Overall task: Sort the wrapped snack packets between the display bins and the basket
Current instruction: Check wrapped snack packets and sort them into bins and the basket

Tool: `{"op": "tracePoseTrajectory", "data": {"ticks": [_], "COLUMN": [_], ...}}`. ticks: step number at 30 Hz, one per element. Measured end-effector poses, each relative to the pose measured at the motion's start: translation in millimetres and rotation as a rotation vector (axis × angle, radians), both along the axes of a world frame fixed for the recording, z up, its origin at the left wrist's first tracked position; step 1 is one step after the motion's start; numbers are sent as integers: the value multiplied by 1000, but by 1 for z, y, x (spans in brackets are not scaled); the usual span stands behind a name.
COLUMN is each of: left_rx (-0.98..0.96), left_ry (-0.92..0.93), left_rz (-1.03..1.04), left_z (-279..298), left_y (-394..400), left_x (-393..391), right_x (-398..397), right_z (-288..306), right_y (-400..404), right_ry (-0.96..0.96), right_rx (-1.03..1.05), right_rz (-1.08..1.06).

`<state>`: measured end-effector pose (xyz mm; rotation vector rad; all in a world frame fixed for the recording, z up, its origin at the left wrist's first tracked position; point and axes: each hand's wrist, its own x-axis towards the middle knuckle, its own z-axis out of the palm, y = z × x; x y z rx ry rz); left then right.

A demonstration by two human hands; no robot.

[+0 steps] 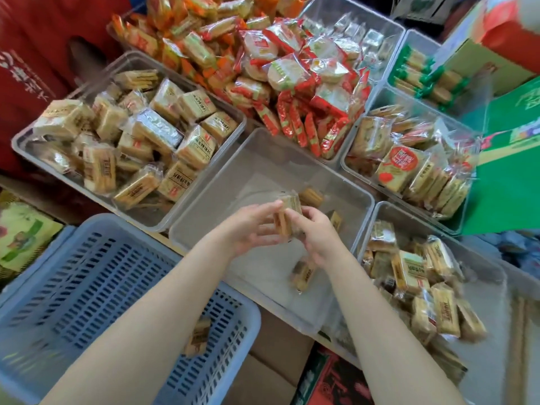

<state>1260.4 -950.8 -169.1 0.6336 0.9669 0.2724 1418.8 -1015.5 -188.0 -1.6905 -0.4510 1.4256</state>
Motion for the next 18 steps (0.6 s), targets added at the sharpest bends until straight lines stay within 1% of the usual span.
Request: {"op": "tracePoseTrajectory", "data": {"ticks": [2,5,6,11,16,18], "left_rx": [-13,-36,-28,-26,-66,-65], "left_ry": [0,92,127,213,234,237], "left_rz": [90,215,242,342,360,360], "left_z": [-15,-29,-34,-44,-49,-47], "left_y": [3,11,15,21,23,23], "left_x": [11,19,20,23,20,20], "right_x": [9,25,29,30,29,28], "right_z": [0,-6,-11,-30,-41,-36], "right_y": [3,13,18,39,48,48], "right_ry": [-131,-410,-461,-521,-535,-522], "right_rx": [-26,-78,-89,-135,-162,-140], "right_rz": [33,-141,-185,-201,-182,-194]}}
